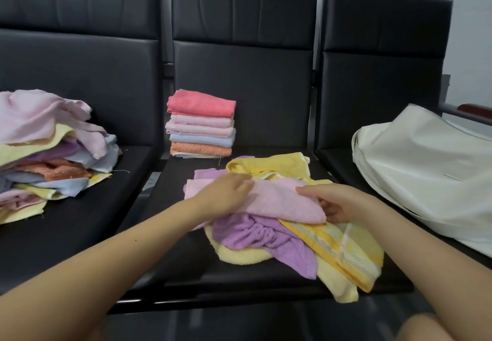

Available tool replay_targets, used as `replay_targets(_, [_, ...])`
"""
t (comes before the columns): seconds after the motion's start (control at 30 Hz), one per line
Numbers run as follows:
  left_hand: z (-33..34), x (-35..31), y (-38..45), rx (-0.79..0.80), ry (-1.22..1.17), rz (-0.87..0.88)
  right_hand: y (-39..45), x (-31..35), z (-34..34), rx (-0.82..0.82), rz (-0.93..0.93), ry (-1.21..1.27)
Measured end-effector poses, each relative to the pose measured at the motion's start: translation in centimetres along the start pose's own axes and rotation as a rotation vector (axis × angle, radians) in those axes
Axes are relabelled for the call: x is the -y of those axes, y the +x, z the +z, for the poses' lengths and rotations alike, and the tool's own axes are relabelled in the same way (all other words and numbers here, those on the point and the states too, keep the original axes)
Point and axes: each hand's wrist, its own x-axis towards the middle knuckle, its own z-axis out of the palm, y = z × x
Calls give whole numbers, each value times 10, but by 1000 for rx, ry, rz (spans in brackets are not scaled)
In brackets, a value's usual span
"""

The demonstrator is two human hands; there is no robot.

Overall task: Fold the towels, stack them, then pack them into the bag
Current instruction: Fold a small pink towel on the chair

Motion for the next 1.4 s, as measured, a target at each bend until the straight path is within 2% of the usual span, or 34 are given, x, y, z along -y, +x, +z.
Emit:
replay_targets(0.07, [14, -2, -5, 125, 197, 10, -3, 0, 0, 32, 0, 41])
replay_targets(0.13, [22, 0, -9, 117, 318, 39, -1, -1, 1, 32, -7, 72])
replay_targets(0.33, [25, 3, -11, 65, 291, 65, 0, -6, 8, 81, -15, 269])
replay_targets(0.43, [21, 4, -10, -55, -30, 25, -3, 6, 8, 6, -125, 408])
replay_targets(0.5, [13, 4, -9, -270, -321, -106, -11, 22, 15, -52, -254, 431])
replay_targets(0.57, [3, 4, -6, -396, -576, -240, -22, 38, 27, -92, -344, 372])
replay_targets(0.63, [-4, 3, -4, -360, -766, -374, -32, 49, 42, 57, -400, 371])
replay_targets(0.7, [-7, 2, -3, -292, -809, -494, -38, 53, 56, 225, -414, 338])
replay_targets(0.77, [-3, 5, -1, -264, -746, -497, -36, 51, 64, 230, -423, 238])
replay_targets(0.87, [6, 7, 2, -207, -705, -390, -26, 45, 66, 17, -467, 71])
replay_targets(0.97, [7, 2, 7, -257, -637, -386, -14, 34, 63, -134, -501, -199])
replay_targets(1.07, [5, -1, 5, -332, -486, -280, -12, 31, 65, -145, -427, -331])
replay_targets(1.17, [7, 4, -6, -275, -100, -190, -11, 35, 72, -145, -370, -511])
replay_targets(1.27, [16, 9, -13, -191, 274, -194, -9, 35, 77, -110, -402, -586])
replay_targets(1.4, [20, 10, -16, -75, 205, -260, -6, 29, 81, -90, -525, -516])
